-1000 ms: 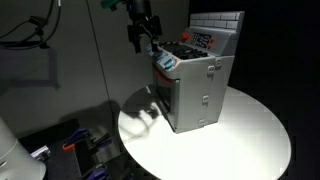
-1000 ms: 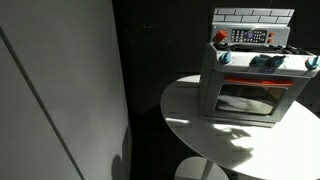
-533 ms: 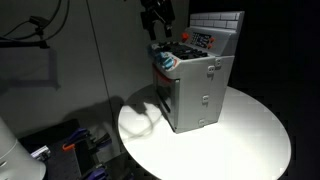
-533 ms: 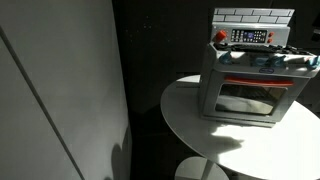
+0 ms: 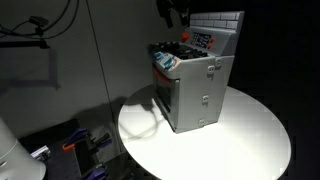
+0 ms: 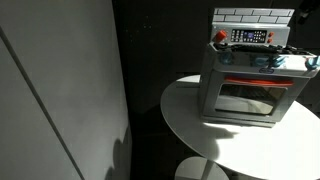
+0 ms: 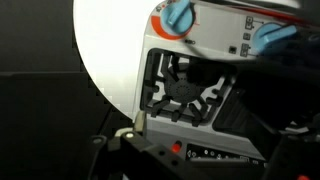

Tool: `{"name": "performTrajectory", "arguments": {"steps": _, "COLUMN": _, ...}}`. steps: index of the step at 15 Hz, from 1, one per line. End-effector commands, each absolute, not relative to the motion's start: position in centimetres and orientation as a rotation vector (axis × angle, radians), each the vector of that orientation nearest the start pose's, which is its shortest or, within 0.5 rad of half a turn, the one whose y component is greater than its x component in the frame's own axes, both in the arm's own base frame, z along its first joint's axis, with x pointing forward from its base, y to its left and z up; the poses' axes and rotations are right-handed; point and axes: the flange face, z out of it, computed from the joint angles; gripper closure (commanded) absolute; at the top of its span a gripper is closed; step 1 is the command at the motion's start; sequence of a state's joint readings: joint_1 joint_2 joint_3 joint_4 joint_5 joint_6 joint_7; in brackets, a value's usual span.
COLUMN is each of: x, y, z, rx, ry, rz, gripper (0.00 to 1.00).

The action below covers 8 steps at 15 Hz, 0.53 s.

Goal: Press the orange top button on the microwave oven controlling panel of the stove

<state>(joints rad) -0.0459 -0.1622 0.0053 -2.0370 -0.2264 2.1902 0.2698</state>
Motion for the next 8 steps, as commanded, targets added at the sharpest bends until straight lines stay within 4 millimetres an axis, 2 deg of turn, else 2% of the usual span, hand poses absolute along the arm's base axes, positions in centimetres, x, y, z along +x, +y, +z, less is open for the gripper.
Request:
{"name": "performTrajectory", "arguments": {"steps": 1, "x": 54.95, "y": -3.54, "z": 55.49, "rx": -3.217, "ry": 0.421, "rz": -0.646, "gripper": 0.00}}
{"name": "performTrajectory", "arguments": {"steps": 3, "x": 54.38, "y": -3.39, "z": 54.99, "rx": -3.228, "ry": 0.380, "rz": -0.614, "gripper": 0.00}}
{"name": "performTrajectory", "arguments": {"steps": 8, "x": 54.48, "y": -3.29, "z": 54.98, "rx": -3.233, "ry": 0.384, "rz": -0.632, "gripper": 0.00}}
